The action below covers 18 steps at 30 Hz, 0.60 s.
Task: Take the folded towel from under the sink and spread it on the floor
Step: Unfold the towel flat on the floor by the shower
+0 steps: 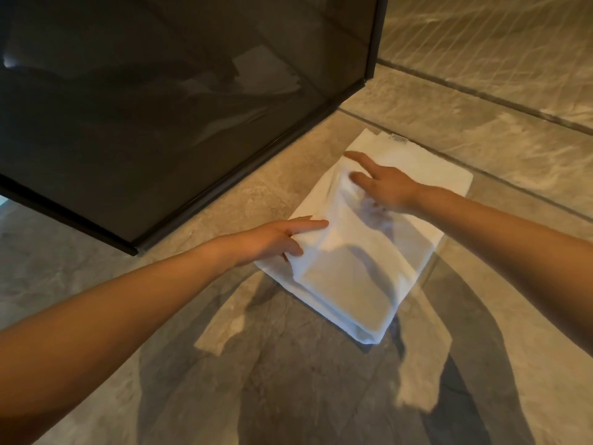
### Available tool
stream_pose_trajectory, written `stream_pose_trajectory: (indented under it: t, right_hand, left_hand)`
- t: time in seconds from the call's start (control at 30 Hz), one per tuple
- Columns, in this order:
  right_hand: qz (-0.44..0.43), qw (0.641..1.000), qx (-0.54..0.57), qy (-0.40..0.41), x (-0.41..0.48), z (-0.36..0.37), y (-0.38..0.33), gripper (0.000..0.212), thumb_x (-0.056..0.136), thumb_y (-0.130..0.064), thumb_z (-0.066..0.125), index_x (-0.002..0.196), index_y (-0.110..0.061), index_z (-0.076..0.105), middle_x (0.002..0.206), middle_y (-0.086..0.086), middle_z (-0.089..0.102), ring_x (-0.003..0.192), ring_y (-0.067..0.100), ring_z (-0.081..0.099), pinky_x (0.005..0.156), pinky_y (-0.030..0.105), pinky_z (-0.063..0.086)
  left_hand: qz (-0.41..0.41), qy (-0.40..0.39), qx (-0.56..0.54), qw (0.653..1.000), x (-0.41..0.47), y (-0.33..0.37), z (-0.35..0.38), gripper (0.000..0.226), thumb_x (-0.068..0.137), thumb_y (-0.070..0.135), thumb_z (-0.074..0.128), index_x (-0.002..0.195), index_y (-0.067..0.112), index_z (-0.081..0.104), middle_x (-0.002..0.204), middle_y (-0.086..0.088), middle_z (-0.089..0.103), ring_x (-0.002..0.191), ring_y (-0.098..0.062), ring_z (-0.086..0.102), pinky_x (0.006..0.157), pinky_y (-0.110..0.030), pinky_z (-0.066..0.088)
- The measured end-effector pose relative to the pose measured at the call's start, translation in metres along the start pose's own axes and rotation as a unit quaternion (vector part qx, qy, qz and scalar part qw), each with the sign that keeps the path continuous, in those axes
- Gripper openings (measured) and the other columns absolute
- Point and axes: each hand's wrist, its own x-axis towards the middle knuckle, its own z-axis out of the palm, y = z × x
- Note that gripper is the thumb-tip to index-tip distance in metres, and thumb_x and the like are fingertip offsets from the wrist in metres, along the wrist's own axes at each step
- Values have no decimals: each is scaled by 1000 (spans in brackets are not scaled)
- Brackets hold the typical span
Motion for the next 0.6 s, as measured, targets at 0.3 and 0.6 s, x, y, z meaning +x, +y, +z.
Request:
stream_pose_trajectory:
  t: [0.3,0.6]
  right_hand:
    - [113,986,-50,-109,-5,7,-36,42,90,-18,61,129,-3,59,108,11,73,79,18,73,79,31,57]
    - [63,992,108,-6,-53,-45,26,84,80,-8,67,153,-25,30,153,-5,31,92,14,64,56,20,54]
  left_hand:
    - [59,3,97,993,-1,9,30,76,82,-26,39,147,15,40,149,12,22,133,9,18,87,7,27]
    - [4,-154,-253,955,-1,43,66,59,88,-1,59,139,29,55,142,4,50,123,-23,58,99,-40,52]
